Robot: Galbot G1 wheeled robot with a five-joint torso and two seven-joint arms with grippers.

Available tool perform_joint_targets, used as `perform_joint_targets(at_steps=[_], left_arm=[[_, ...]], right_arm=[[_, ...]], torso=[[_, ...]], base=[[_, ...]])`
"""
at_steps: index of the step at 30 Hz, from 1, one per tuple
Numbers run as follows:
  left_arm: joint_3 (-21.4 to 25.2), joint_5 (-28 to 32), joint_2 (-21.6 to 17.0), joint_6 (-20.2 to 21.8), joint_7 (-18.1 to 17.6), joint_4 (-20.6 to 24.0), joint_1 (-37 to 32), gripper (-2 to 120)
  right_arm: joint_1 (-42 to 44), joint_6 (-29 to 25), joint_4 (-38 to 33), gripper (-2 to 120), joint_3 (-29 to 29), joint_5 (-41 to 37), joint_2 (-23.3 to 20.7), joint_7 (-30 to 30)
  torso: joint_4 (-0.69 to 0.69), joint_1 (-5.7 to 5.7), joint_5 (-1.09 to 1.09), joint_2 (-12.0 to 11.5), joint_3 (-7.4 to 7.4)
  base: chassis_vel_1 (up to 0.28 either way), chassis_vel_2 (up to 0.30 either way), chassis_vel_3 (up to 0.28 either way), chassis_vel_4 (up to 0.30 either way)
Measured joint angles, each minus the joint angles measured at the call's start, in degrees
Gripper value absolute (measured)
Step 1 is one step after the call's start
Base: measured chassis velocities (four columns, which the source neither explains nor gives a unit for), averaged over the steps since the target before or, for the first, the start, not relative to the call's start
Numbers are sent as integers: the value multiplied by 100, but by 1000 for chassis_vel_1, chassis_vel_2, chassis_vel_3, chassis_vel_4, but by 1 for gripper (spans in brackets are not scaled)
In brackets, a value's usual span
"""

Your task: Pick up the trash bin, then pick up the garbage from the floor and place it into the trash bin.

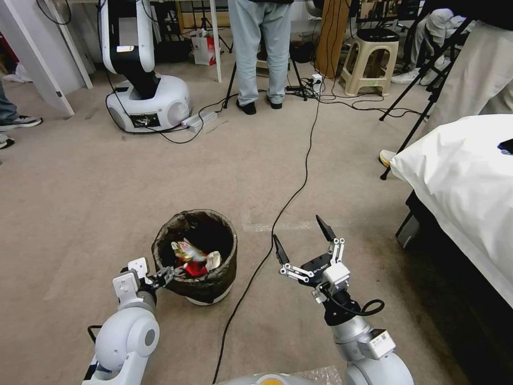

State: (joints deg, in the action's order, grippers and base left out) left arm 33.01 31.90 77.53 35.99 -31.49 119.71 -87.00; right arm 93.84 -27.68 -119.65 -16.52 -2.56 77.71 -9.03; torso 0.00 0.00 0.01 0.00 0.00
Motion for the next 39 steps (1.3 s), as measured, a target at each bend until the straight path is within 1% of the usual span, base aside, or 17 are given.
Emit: perform_joint_targets(at_steps=[17,18,19,20,22,23,24,25,26,27,28,29,30,31,33,34,39], left_arm=[[-39,10,2,4,-40,129,50,93],[-58,-78,7,-108,-27,163,20,93],[-94,-291,20,-399,90,225,-31,95],[-94,-291,20,-399,90,225,-31,95],[-179,-799,47,-1012,331,421,-144,97],[-179,-799,47,-1012,331,421,-144,97],[-215,-1118,65,-1334,454,484,-193,97],[-272,-1748,101,-1850,672,543,-283,99],[-305,-2057,125,-2091,766,556,-339,99],[-305,-2057,125,-2091,766,556,-339,99],[-359,-2458,159,-2441,888,559,-432,100],[-393,-2686,178,-2666,968,557,-494,100],[-455,-3030,198,-3113,1130,512,-615,100],[-455,-3030,198,-3113,1130,512,-615,100],[-580,-3331,211,-3749,1366,390,-793,100],[-623,-3394,220,-3947,1457,329,-840,100],[-691,-3607,276,-4255,1599,141,-844,100]], right_arm=[[23,-26,7,100,49,45,14,-17],[23,-27,7,100,47,56,23,-6],[16,-27,18,100,47,93,48,83],[16,-27,18,100,47,93,48,83],[-2,43,18,100,46,149,98,404],[-2,43,18,100,46,149,98,404],[-2,102,5,100,40,156,114,526],[-2,188,-25,100,16,179,134,686],[-2,233,-31,100,3,204,140,755],[-2,233,-31,100,3,204,140,755],[-1,314,-42,100,-20,250,149,875],[-2,371,-52,100,-33,278,158,963],[-1,484,-64,100,-50,311,181,1115],[-1,484,-64,100,-50,311,181,1115],[-18,643,-68,100,-83,386,257,1358],[-25,676,-68,100,-95,422,288,1407],[-32,761,-67,100,-100,530,382,1534]], torso=[[0,0,-1,0,0],[0,0,-2,0,0],[0,0,-2,0,0],[0,0,-2,0,0],[0,0,-2,0,0],[0,0,-2,0,0],[0,0,0,0,0],[-1,0,0,0,0],[0,0,0,0,0],[0,0,0,0,0],[0,0,0,0,0],[0,0,-1,0,0],[-1,0,0,0,0],[-1,0,0,0,0],[0,0,-2,0,0],[0,0,-1,0,0],[0,0,-2,0,0]], base=[[0,0,0,0],[0,0,0,0],[0,0,0,0],[0,0,0,0],[0,0,0,0],[0,0,0,0],[0,0,0,0],[0,0,0,0],[0,0,0,0],[0,0,0,0],[0,0,0,0],[0,0,0,0],[0,0,0,0],[0,0,0,0],[0,0,0,0],[0,0,0,0],[0,0,0,0]])
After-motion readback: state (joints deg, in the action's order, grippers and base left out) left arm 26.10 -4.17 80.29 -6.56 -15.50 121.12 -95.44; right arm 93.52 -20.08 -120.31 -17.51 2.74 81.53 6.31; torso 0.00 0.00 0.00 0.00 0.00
